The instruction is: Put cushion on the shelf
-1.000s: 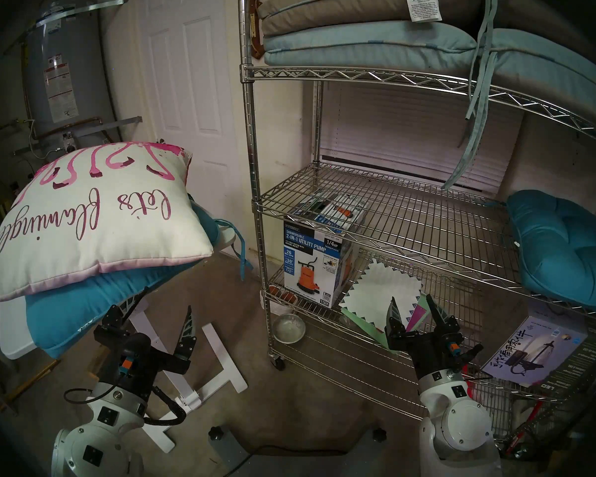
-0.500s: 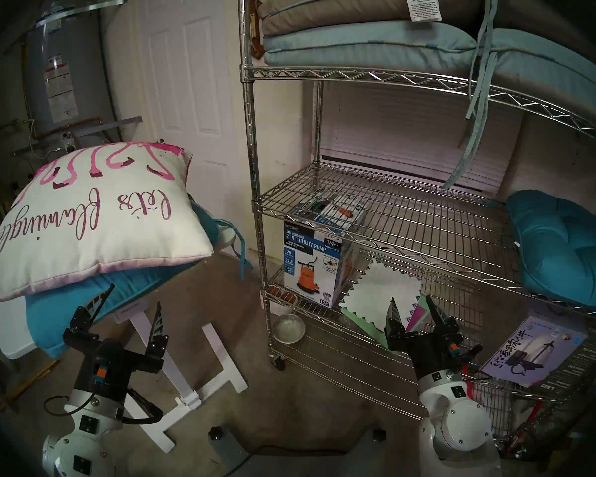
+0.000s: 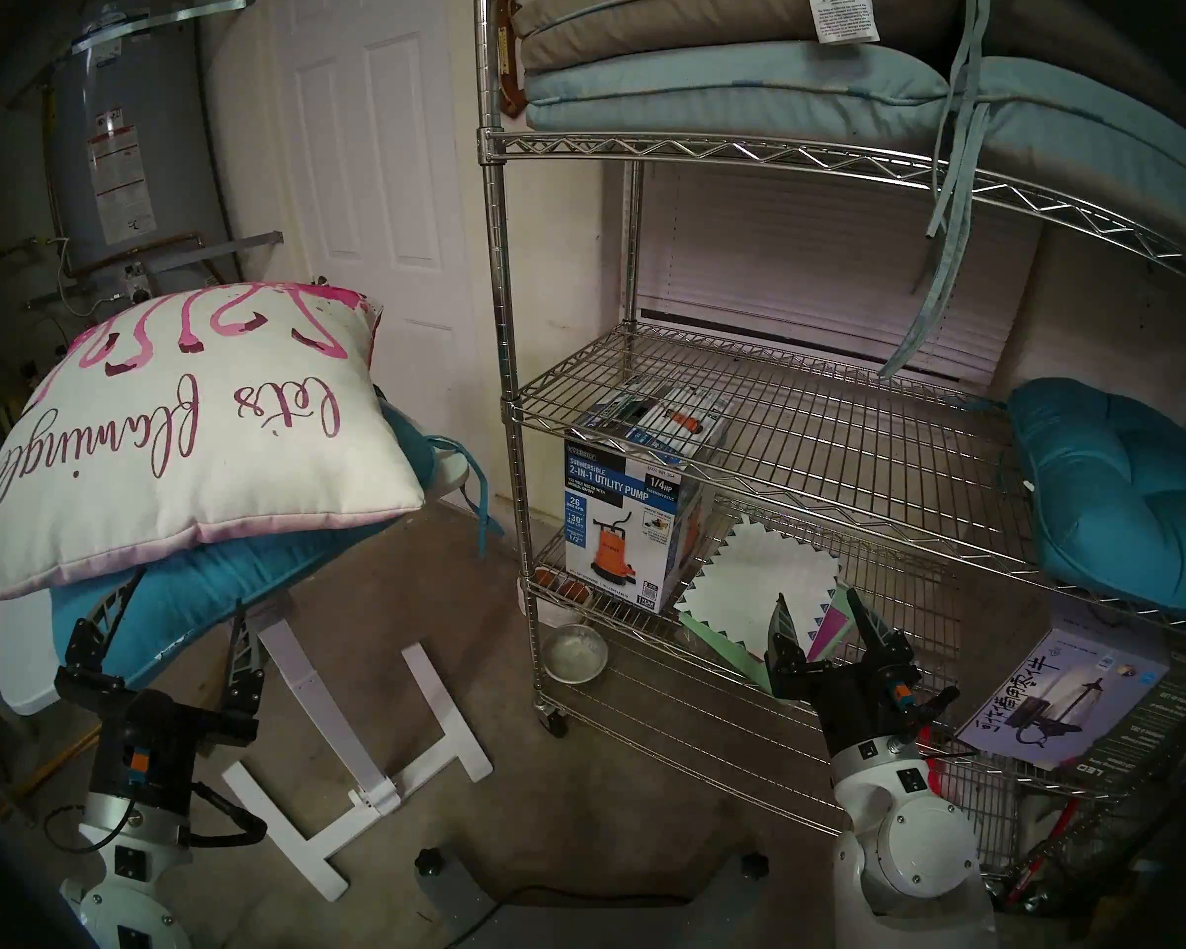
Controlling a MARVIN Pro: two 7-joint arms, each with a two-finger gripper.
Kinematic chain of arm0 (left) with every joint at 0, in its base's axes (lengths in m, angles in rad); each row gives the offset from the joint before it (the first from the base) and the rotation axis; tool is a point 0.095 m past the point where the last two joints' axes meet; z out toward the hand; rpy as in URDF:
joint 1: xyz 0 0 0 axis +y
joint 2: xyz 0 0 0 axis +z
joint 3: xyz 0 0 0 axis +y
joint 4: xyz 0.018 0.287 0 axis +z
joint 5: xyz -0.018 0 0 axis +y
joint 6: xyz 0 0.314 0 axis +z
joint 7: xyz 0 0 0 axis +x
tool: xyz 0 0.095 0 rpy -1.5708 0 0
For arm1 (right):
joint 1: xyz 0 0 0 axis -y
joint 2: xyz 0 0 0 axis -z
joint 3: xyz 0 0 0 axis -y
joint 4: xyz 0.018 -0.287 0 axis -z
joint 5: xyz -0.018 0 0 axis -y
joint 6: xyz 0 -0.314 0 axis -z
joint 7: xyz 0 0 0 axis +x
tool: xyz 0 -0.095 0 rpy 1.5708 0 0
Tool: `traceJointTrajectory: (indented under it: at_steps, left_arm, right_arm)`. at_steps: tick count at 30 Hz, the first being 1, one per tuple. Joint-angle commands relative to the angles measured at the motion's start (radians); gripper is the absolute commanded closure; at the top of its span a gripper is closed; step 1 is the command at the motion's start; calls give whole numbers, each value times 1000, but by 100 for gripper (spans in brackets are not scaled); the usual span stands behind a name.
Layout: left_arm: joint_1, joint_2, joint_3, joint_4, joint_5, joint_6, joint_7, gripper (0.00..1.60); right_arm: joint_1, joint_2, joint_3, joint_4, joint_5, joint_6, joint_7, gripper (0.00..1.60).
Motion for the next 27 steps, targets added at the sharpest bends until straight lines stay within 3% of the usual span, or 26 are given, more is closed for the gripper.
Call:
traceJointTrajectory:
  at_steps: [1, 13, 27]
  left_arm:
    - [66, -46, -59, -28, -11, -42, 42, 0]
    - [168, -122, -231, -28, -15, -90, 102, 0]
    - [223, -177, -406, -28, 11, -89, 143, 0]
  right_arm:
    - [7, 1, 0, -18, 1, -5, 0, 0]
    - [7, 1, 0, -17, 1, -6, 0, 0]
    - [6, 1, 0, -20, 1, -6, 0, 0]
